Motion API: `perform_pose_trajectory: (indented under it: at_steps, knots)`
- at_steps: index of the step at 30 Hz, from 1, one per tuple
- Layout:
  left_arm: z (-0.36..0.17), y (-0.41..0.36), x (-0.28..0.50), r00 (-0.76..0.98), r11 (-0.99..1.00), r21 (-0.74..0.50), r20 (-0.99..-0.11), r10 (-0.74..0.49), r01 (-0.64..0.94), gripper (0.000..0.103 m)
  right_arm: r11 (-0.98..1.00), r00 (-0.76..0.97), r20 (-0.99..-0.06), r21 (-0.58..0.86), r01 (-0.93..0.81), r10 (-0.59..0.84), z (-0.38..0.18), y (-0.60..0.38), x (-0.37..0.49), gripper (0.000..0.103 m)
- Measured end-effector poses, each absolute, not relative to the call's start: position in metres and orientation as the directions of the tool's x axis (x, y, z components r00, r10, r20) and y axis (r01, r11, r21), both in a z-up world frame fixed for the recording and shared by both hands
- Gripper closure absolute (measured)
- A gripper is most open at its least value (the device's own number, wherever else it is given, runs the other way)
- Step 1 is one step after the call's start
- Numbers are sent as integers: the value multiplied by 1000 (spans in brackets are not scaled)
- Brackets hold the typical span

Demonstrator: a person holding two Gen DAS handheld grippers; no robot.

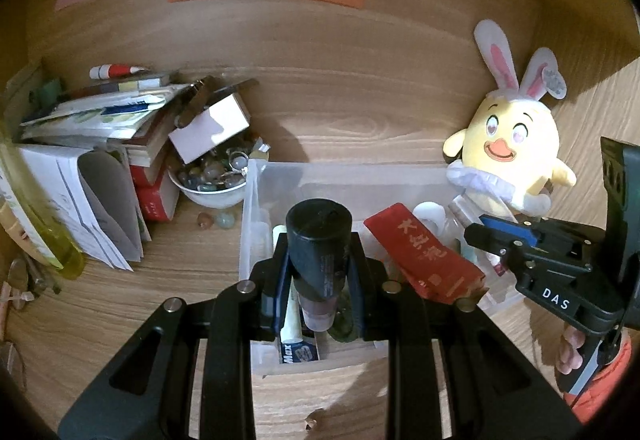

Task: Organize objects
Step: 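Carry the purple bottle and lipstick tube into the clear box and open both tools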

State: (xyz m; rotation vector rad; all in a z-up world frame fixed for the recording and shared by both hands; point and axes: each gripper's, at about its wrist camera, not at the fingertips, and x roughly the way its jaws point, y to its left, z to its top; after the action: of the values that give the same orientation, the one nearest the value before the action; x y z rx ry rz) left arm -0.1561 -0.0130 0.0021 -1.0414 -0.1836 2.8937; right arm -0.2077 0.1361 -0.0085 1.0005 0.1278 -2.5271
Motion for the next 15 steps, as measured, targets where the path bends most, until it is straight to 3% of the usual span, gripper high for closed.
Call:
perform_pose_trajectory:
  at_steps: [11, 15]
  knots:
    - [-6, -12, -162, -758, -992, -124, -646, 90, -12, 77, -909, -623, -713, 48, 415, -322, -23, 129, -213, 89]
    - [-3, -12, -159, -759, -993, -114, -646, 79, -6, 52, -906, -615, -723, 36, 421, -315, -23, 125, -212, 89]
